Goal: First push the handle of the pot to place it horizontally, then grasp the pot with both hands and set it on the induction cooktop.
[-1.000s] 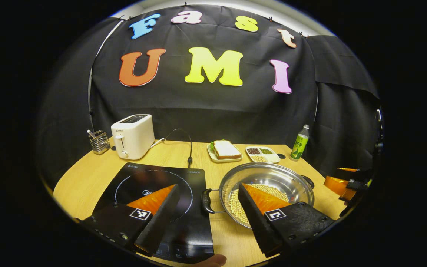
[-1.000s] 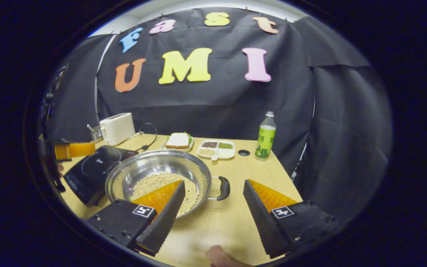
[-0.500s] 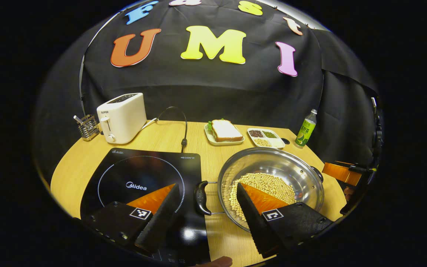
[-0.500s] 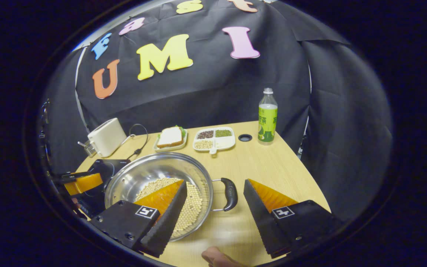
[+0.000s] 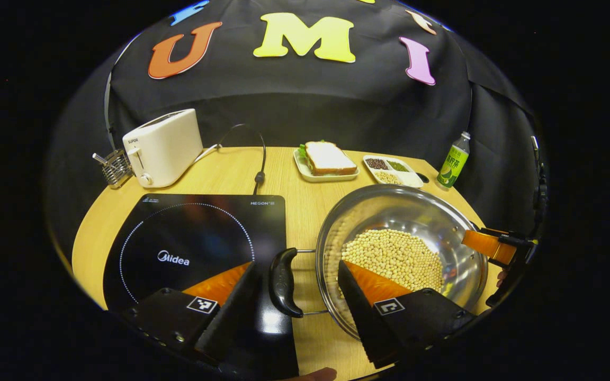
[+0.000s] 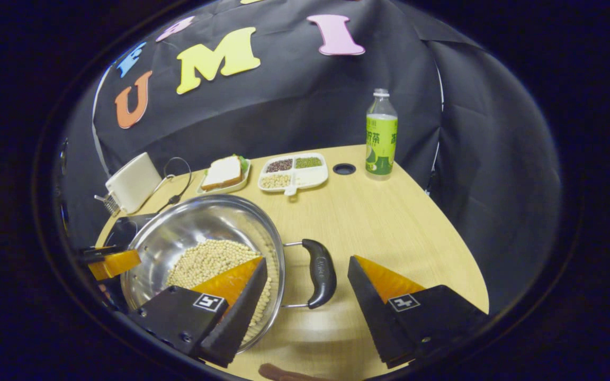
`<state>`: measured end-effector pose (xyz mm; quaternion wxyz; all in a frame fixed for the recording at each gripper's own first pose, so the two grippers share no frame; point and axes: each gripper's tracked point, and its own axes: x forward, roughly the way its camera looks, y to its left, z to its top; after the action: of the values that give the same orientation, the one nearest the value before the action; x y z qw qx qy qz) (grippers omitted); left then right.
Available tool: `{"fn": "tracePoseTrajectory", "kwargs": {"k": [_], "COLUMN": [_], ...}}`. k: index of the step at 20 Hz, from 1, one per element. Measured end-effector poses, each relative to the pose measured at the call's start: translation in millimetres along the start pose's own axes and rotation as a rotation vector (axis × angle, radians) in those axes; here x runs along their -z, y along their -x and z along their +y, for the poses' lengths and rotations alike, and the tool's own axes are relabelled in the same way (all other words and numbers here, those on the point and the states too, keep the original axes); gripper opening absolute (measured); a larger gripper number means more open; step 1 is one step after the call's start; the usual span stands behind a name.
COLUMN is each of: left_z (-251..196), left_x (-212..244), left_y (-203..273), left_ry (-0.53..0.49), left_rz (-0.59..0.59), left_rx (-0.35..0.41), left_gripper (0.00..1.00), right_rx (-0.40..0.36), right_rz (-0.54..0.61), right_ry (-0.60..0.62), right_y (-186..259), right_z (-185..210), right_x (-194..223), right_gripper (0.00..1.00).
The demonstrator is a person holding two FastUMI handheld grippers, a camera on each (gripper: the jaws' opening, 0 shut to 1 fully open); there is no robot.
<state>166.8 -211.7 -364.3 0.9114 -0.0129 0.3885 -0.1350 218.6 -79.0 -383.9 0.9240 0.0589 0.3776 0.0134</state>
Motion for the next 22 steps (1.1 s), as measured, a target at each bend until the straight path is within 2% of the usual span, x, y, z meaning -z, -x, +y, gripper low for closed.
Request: {"fn": "tracePoseTrajectory", "kwargs": {"k": [1, 2, 5, 7, 8, 13, 14, 15, 16, 17, 22], "left_z": [-0.1, -2.2, 1.5, -0.3, 0.1, -2.4, -4.2, -4.7, -5.2, -7.5, -12.7], "left_x": [-1.5, -1.6, -1.5, -2.0, -2.0, -1.8, 0.0, 0.9, 2.3, 4.1, 2.0], "left_y": [-1.5, -2.5, -3.8, -4.7, -3.8, -2.7, -1.5, 0.8, 3.1, 5.9, 32.0], "left_ry": [-0.006, -0.002, 0.006, 0.000, -0.002, -0.029, -0.040, -0.048, -0.041, -0.039, -0.053], "left_rz": [-0.005, -0.004, -0.007, -0.017, -0.020, -0.042, -0.038, -0.039, -0.038, -0.037, -0.074], "left_rx": [0.004, 0.015, -0.005, -0.004, -0.003, 0.009, 0.006, 0.006, 0.008, 0.012, 0.016], "left_gripper": [0.90, 0.84, 0.70, 0.65, 0.61, 0.59, 0.56, 0.46, 0.46, 0.56, 0.55], "right_rx": [-0.008, -0.016, -0.018, -0.023, -0.022, -0.002, 0.007, 0.013, 0.016, 0.019, 0.030], "right_rz": [0.006, 0.008, 0.006, 0.006, 0.008, 0.010, 0.009, 0.012, 0.014, 0.013, 0.005], "right_ry": [-0.002, -0.005, -0.016, -0.019, -0.004, 0.012, 0.017, 0.020, 0.017, 0.012, -0.006], "right_y": [-2.3, -4.1, -8.9, -8.5, -8.1, -4.1, -2.4, 0.4, 4.8, 9.6, 39.8], "right_z": [1.1, 2.3, 1.3, 4.4, 2.9, 0.9, -0.5, -1.3, -2.5, -3.9, -4.7], "right_x": [1.8, 2.1, 3.1, 2.8, 3.3, 6.2, 7.2, 8.3, 11.0, 13.5, 20.0], "right_gripper": [0.94, 0.87, 0.83, 0.69, 0.68, 0.65, 0.64, 0.63, 0.63, 0.63, 0.62]}}
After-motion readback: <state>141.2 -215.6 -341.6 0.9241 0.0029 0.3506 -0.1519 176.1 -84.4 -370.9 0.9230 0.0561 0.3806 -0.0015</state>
